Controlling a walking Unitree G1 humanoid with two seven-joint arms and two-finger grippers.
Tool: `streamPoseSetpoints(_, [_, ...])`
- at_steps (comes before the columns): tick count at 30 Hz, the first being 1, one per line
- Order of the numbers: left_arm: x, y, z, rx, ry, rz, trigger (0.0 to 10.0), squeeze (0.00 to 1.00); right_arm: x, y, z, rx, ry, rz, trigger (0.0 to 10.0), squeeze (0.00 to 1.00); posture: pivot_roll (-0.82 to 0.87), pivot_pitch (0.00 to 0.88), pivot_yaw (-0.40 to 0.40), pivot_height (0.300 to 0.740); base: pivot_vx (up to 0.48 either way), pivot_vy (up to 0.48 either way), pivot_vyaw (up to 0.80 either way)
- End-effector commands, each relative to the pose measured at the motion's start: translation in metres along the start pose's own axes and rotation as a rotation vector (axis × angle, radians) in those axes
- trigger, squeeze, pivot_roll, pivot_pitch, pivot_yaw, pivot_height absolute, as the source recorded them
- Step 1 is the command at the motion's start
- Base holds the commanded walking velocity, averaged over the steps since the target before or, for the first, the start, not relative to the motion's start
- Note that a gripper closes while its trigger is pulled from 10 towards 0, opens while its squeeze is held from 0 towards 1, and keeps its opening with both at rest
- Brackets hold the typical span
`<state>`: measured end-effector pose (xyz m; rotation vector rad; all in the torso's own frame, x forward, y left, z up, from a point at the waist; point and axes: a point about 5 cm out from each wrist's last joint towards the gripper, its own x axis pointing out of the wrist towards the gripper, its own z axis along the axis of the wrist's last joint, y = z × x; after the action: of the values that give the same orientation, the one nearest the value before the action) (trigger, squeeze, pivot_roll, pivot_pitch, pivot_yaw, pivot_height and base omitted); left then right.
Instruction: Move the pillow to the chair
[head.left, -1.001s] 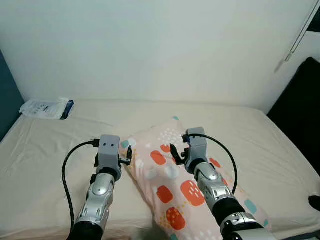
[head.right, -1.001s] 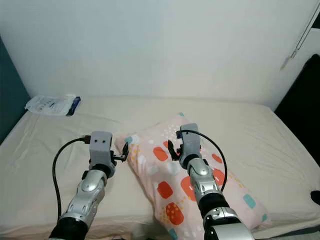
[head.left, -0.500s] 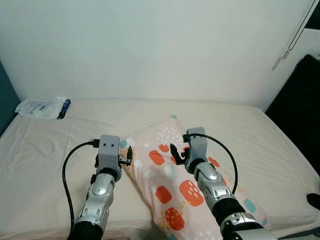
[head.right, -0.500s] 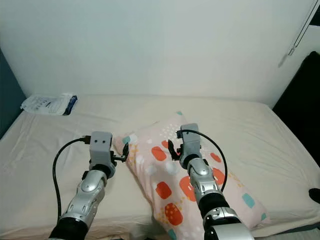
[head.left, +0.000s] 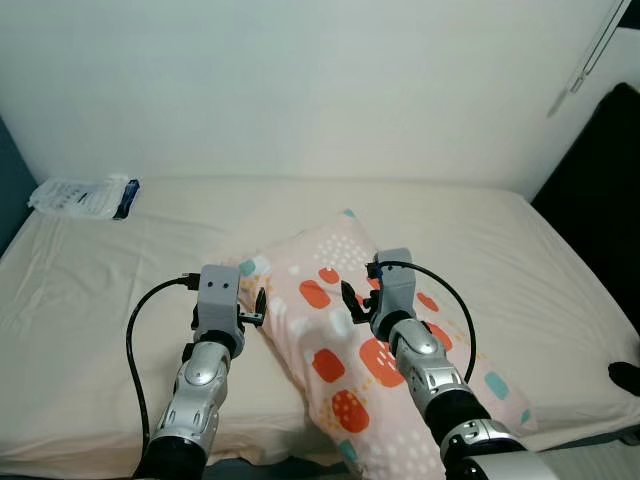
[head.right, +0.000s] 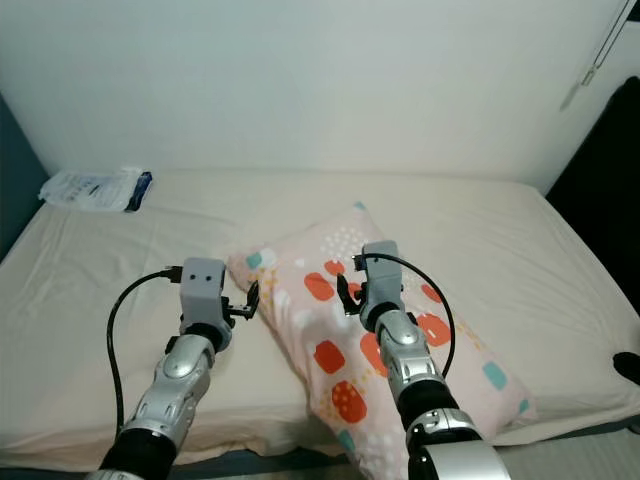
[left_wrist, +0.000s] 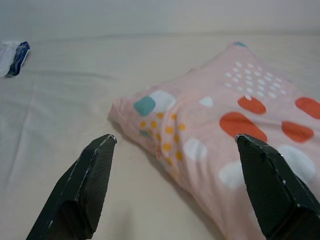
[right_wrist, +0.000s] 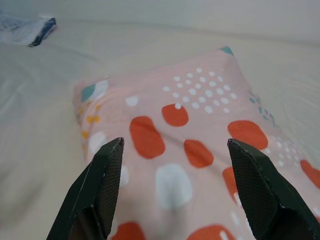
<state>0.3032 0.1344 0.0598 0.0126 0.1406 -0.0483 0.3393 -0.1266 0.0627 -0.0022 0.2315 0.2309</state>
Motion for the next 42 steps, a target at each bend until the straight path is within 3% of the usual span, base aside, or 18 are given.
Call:
streamPoseSetpoints(1, [-0.002,-0.001,-0.005,-0.004,0.025,-0.006,10.0,0.00,-0.002,-0.001,-0.005,0.017,0.009,-0.005,10.0,0.00,0.00,0.000,-0.088,0.740,-0.296,0.000,0.00])
streamPoseSetpoints(30, [0.001,-0.012,-0.005,0.033,0.057,-0.102,10.0,0.00,-0.003,-0.004,-0.003,0.046,-0.004,-0.026,10.0,0.00,-0.01,0.000,-0.067,0.740,-0.010,0.000,0.00])
streamPoseSetpoints(42, [0.001,-0.014,-0.005,0.053,0.058,-0.114,10.0,0.00,-0.003,-0.005,-0.002,0.045,-0.004,-0.027,10.0,0.00,-0.01,0.000,-0.070,0.740,0.000,-0.480,0.00])
